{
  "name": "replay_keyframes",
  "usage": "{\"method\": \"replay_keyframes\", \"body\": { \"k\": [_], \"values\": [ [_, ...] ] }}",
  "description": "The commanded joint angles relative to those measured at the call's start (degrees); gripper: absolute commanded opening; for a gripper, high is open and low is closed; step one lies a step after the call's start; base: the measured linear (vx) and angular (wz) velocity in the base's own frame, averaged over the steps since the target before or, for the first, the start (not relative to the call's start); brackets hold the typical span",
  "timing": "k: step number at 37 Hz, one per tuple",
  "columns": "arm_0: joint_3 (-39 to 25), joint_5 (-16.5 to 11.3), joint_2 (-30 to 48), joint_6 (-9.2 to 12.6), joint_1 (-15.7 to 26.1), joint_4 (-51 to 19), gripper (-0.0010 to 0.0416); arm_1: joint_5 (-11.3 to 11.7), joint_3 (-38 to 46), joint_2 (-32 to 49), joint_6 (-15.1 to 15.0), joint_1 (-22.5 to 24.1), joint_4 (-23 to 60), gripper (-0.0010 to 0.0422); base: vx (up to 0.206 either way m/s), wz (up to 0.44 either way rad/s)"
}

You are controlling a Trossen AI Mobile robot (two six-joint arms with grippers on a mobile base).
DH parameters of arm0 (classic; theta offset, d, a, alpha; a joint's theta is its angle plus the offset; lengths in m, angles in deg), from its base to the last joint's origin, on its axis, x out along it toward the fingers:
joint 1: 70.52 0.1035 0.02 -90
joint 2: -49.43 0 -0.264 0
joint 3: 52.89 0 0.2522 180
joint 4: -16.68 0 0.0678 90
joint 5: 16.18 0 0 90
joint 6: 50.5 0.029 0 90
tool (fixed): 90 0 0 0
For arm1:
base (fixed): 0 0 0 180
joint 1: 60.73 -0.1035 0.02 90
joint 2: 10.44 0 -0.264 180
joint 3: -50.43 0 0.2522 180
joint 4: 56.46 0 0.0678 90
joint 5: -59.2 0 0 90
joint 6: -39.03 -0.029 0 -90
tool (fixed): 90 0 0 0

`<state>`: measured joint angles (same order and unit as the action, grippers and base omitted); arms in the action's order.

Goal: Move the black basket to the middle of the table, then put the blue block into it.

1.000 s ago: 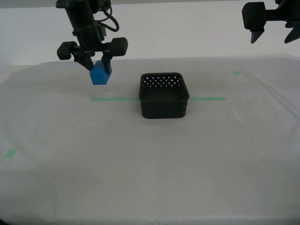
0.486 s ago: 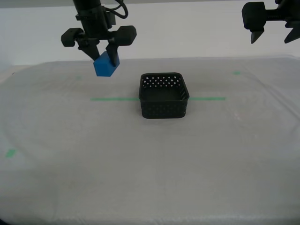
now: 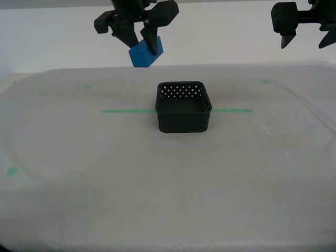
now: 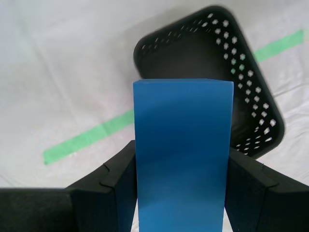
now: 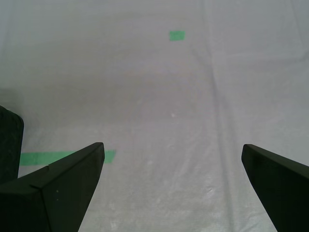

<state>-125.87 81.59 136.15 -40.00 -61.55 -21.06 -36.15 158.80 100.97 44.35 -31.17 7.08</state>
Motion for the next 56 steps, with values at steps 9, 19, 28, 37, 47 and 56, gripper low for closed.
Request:
{"method": "replay_keyframes", "body": {
  "k": [9, 19, 28, 37, 47, 56],
  "values": [
    [-0.02, -0.04, 0.0, 0.02, 0.07, 0.0, 0.0398, -0.28, 3.43, -0.09, -0.28, 0.26, 1.62, -0.0001, 0.0, 0.0],
    [-0.02, -0.04, 0.0, 0.02, 0.07, 0.0, 0.0399, -0.07, 3.43, -0.09, 1.55, 1.14, 1.7, -0.0001, 0.0, 0.0],
    [-0.02, -0.04, 0.0, 0.02, 0.07, -0.09, 0.0399, 0.39, 4.44, 2.32, 2.47, 2.51, 1.25, -0.0001, 0.0, 0.0],
    [-0.02, -0.07, 0.0, 0.02, 0.07, 0.02, 0.0399, 0.68, 5.86, 6.62, 4.79, 3.67, 0.26, -0.0001, 0.0, 0.0],
    [-0.02, -0.07, 0.0, 0.02, 0.07, 0.0, 0.0398, 4.42, 5.6, 7.41, 7.26, 3.91, -2.45, -0.0001, 0.0, 0.0],
    [-0.02, -0.07, 0.0, 0.0, 0.07, 0.0, 0.0398, 5.35, 5.53, 8.7, 10.16, 4.35, -5.11, -0.0001, 0.0, 0.0]
  ]
}}
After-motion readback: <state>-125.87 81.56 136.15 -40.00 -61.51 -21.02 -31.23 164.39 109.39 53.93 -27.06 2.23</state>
